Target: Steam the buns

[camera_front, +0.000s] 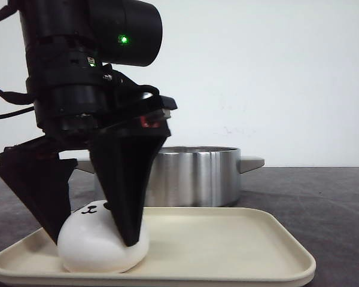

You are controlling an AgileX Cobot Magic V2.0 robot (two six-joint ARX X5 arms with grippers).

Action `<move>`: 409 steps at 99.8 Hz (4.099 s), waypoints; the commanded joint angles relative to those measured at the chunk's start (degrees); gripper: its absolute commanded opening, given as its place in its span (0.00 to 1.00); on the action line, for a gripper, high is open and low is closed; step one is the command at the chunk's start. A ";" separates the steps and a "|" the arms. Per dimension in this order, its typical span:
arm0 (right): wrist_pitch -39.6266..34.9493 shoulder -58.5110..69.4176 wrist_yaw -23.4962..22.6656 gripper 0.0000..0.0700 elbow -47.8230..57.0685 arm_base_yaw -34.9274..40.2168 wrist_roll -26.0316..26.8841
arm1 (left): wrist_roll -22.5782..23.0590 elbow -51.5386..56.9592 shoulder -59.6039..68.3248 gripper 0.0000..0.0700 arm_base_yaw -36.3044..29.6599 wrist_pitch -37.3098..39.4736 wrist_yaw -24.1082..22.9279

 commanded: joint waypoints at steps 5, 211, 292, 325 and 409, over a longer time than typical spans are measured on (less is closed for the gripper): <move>0.20 0.52 0.07 0.00 0.92 0.68 1.64 | 0.55 0.74 1.07 0.59 -0.61 0.57 -1.57; -7.50 0.55 3.50 0.00 0.90 0.68 3.21 | 10.47 15.12 6.51 0.00 14.25 20.00 -14.67; -7.56 0.96 3.48 0.00 0.87 0.68 4.55 | 8.85 25.31 6.40 0.84 14.38 8.61 -14.64; -9.84 5.14 8.13 0.00 0.04 0.68 2.82 | 8.72 30.62 -12.07 0.36 13.14 4.98 -14.67; 35.58 2.73 3.02 0.01 -30.56 5.86 -7.67 | 1.42 0.04 -65.02 0.00 12.96 -9.07 -23.89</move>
